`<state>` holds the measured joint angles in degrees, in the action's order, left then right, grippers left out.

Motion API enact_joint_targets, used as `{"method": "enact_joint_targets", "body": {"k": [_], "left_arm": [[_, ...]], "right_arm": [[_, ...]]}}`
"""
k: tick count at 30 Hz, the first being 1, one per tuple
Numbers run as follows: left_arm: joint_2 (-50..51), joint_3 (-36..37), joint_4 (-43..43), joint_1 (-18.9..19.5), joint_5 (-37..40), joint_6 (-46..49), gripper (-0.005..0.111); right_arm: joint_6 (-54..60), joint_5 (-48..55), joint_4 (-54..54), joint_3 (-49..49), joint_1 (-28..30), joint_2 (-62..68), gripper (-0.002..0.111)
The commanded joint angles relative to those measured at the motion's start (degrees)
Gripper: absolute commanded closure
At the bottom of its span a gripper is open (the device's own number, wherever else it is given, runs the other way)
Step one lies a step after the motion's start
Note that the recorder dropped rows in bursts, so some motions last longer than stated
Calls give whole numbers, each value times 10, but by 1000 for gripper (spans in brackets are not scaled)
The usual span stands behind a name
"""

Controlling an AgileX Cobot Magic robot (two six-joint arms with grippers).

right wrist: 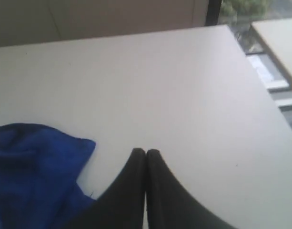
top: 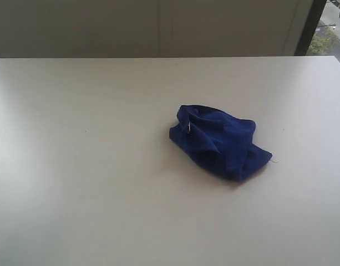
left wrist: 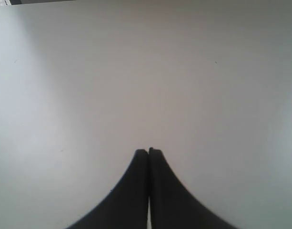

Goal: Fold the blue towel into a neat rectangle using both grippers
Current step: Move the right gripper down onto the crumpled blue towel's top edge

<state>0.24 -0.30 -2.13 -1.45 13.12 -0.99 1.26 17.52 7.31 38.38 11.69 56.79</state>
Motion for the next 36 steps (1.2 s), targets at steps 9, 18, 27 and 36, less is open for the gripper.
{"method": "enact_joint_targets", "body": {"k": [9,18,27,36], "left_arm": [[-2,3,-4,2,2,-3,107],[-2,3,-4,2,2,-3,107],[-2,3,-4,2,2,-3,107],[-2,3,-4,2,2,-3,107]], "right_arm": [[344,93,347,204,-109,378,108],[413,158,446,339,-113,546,76],[441,161,485,364,-113,600,68],[441,190,504,364,-113,628,68]]}}
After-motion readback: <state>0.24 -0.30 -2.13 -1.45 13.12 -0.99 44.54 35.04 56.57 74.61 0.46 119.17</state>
